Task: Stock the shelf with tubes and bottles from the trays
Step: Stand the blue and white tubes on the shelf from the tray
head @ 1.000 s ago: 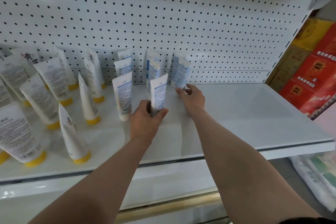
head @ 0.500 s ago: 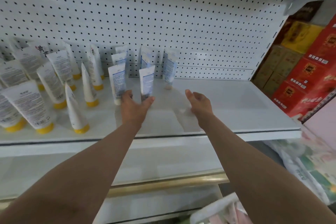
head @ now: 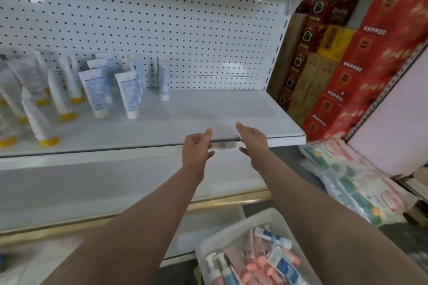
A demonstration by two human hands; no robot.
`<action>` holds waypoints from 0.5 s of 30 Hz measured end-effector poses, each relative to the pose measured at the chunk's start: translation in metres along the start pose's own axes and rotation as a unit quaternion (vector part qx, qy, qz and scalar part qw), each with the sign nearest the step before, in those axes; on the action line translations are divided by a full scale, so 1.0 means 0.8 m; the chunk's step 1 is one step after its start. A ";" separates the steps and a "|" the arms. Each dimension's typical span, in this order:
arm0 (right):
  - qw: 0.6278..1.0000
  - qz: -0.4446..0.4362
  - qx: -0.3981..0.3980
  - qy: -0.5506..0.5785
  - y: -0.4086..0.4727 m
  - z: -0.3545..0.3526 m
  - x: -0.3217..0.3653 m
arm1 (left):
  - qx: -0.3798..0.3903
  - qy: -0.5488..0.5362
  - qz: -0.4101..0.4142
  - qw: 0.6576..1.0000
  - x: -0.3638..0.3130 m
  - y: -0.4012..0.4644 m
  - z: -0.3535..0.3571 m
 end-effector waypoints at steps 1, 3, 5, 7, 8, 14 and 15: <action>1.000 0.004 -0.004 0.001 -0.004 -0.017 -0.006 | 0.024 -0.022 -0.030 0.999 0.008 -0.010 0.014; 1.000 0.016 -0.016 0.002 -0.010 -0.050 -0.020 | 0.062 -0.042 -0.076 0.994 0.027 -0.029 0.041; 0.999 0.029 -0.038 0.002 -0.014 -0.083 -0.038 | 0.080 -0.048 -0.107 0.990 0.049 -0.049 0.066; 0.998 0.039 -0.059 0.003 -0.017 -0.116 -0.060 | 0.096 -0.044 -0.139 0.985 0.076 -0.071 0.087; 0.997 0.045 -0.069 -0.004 -0.019 -0.133 -0.072 | 0.107 -0.037 -0.152 0.982 0.092 -0.082 0.097; 0.985 0.112 -0.129 -0.036 -0.023 -0.217 -0.159 | 0.163 0.077 -0.187 0.966 0.184 -0.146 0.127; 0.982 0.125 -0.135 -0.033 -0.020 -0.226 -0.176 | 0.173 0.098 -0.192 0.961 0.196 -0.152 0.130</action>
Point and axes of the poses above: each hand's wrist, its own y-axis towards the middle knuckle, its own z-axis out of the palm, x = y × z, the point moved 1 cm from there along y, towards the middle knuckle, and after that the axes turned 11 degrees about z, right-handed, at the moved point
